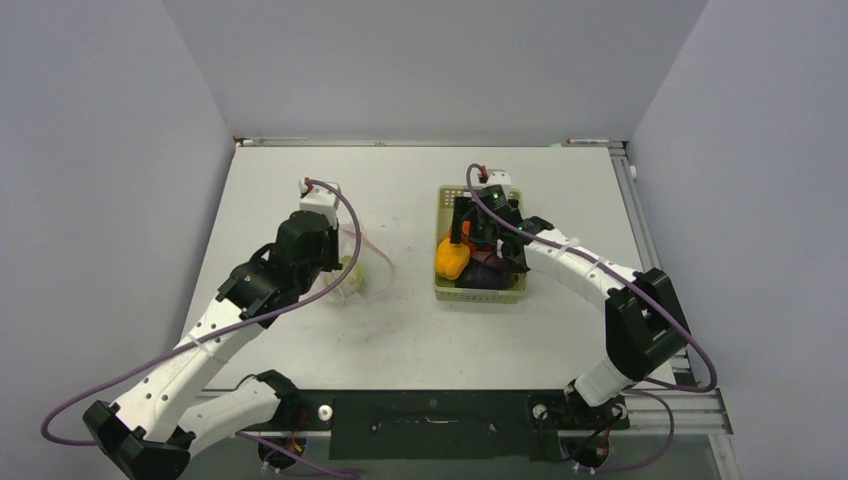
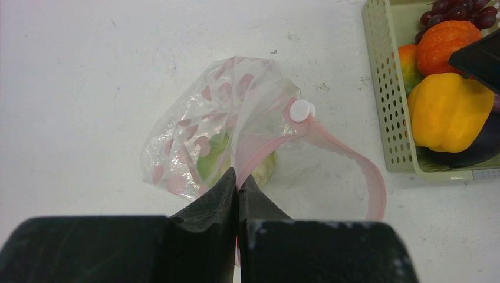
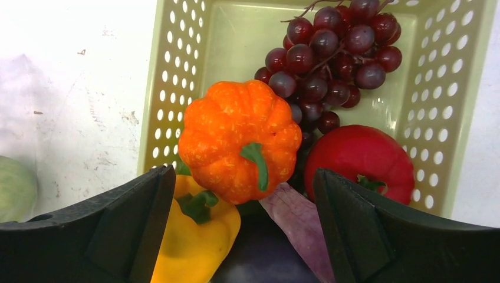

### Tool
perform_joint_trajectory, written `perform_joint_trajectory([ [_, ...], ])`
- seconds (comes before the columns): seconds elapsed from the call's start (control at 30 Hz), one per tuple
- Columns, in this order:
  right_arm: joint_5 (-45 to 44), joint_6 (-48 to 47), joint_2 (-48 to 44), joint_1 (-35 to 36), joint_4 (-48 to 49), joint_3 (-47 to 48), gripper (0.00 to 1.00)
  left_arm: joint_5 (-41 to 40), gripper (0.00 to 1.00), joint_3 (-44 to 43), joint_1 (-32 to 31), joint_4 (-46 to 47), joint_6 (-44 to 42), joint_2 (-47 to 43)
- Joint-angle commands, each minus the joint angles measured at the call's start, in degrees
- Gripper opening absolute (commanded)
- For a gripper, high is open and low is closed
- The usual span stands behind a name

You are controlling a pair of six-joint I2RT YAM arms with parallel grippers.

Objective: Place the food in the zip-top bag and seal the zipper
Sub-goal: Pick up the fake vegetable from the bin.

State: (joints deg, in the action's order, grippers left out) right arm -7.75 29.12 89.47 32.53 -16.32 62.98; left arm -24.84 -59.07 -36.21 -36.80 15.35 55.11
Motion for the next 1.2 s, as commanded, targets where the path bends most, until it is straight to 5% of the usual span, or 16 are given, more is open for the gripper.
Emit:
perform_joint_trajectory([
  [0.0,1.0,1.1,1.3,-0.5,3.3,1.9,0.90,0.7,0.00,-0.2,0.5,2.8,-0.6,-1.4],
  [0.9,3.1,5.0,7.5,-2.9,6.8,2.5,0.90,1.7,0.00,-0.1,1.3,3.0,-0.5,-1.7],
  [1.1,2.4,4.4,7.2,-3.0,7.0,2.2,1.00,1.9,0.00,-0.1,1.5,3.0,-0.5,-1.7],
  [1.17,2.3,3.9,6.9,-3.0,6.9,2.1,0.91,1.9,0.00,-0.1,1.5,3.0,-0.5,-1.7],
])
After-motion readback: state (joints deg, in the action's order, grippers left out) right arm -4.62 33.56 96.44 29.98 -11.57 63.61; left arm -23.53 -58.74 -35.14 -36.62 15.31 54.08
